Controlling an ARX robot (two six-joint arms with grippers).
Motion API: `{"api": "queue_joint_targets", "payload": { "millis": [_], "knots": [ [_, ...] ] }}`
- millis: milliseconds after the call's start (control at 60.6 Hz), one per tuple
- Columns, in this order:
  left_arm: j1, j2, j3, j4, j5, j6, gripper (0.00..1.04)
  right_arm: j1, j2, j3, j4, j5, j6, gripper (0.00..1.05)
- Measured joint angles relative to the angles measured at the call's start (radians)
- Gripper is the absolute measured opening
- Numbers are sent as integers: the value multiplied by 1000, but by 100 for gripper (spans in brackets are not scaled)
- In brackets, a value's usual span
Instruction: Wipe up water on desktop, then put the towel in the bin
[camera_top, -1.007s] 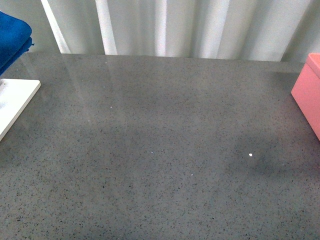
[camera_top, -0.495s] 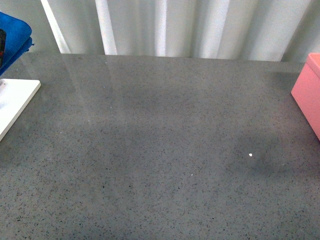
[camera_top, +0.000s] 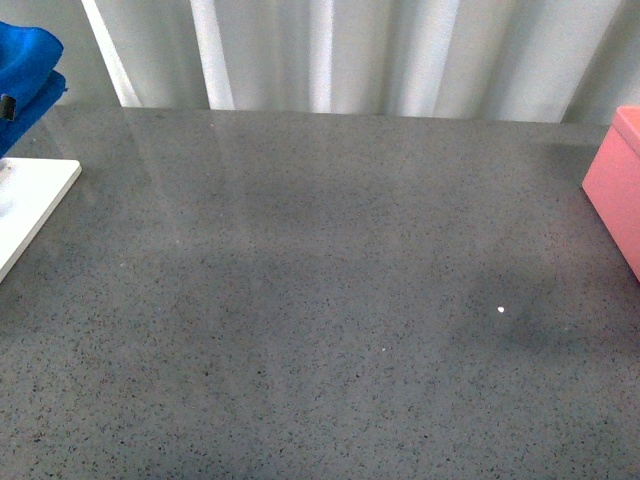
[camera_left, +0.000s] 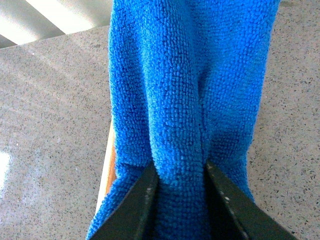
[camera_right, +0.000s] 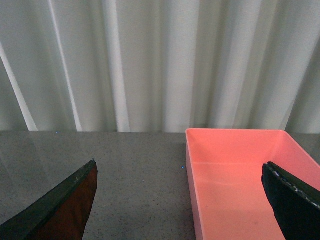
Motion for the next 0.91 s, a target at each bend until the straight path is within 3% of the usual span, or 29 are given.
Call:
{"api": "queue_joint_targets", "payload": {
  "millis": [116,182,380,611,726,908],
  "knots": [
    [-6,-18,-8,-19,25,-5,9,0,0,0,0,0,0,98],
    [-11,-47,-13,-47,61,-24,5,0,0,0,0,0,0,98],
    [-57,-227,-38,-93,246,-143,5,0,0,0,0,0,0,98],
    [-248,-514,-120,-104,503,-401,5,0,0,0,0,0,0,98],
    [-345,-574,-166,-68,557,-505,5,0,0,0,0,0,0,98],
    [-471,-583,-192,12,539,-603,5,0,0,0,0,0,0,98]
  ]
}}
